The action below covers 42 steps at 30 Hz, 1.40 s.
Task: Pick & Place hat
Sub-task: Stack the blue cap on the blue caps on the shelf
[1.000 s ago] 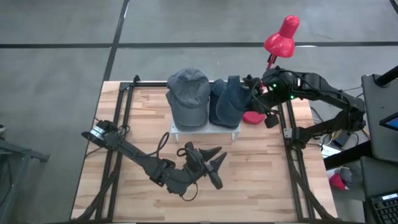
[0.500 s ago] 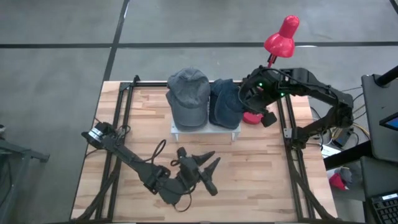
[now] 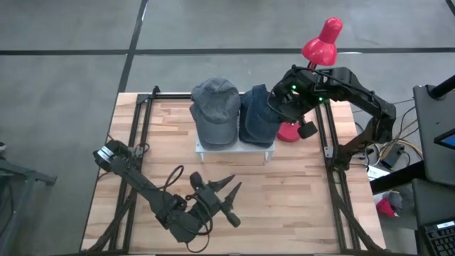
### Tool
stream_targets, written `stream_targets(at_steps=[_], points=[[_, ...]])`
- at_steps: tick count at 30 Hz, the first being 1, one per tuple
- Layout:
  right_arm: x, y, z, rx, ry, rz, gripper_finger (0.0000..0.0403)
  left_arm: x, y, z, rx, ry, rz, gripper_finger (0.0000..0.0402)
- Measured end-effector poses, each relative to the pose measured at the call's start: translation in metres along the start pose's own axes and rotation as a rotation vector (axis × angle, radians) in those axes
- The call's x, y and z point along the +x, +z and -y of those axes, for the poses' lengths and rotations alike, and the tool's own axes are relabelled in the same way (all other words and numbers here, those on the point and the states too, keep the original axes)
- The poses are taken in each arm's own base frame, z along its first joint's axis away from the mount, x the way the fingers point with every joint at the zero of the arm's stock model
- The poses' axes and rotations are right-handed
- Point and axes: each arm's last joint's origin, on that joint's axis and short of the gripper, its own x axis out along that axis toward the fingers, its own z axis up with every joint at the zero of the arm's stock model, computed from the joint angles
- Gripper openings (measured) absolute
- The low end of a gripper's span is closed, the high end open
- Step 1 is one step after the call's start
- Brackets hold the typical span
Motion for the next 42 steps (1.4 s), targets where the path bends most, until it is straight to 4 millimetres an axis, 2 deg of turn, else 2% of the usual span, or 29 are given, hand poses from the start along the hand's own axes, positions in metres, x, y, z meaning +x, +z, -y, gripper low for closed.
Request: stream_targets(at_steps=[9, 13, 19, 25, 29, 36, 42], points=[[0.008, -0.018, 0.014, 0.041, 0.072, 0.035, 0.0012, 0.000, -0.001, -0.002, 0.036, 0.066, 0.004, 0.0131], [0.016, -0.020, 0.021, 0.060, 0.084, 0.017, 0.0013, 0.000, -0.004, -0.005, 0.077, 0.141, 0.010, 0.0129], [0.031, -0.015, 0.032, 0.072, 0.119, -0.012, 0.0013, -0.003, 0.002, -0.015, 0.144, 0.128, 0.002, 0.0129], [0.040, -0.012, 0.039, 0.081, 0.144, -0.035, 0.0013, -0.001, 0.006, -0.042, 0.132, 0.018, -0.083, 0.0128], [0.038, -0.012, 0.038, 0.080, 0.144, -0.034, 0.0013, 0.005, 0.005, -0.064, 0.138, 0.014, -0.165, 0.0128], [0.040, -0.013, 0.039, 0.089, 0.144, -0.037, 0.0013, 0.001, 0.012, -0.089, 0.185, 0.039, -0.199, 0.0129], [0.049, -0.012, 0.044, 0.097, 0.163, -0.054, 0.0013, -0.004, 0.005, -0.112, 0.184, 0.044, -0.205, 0.0128]])
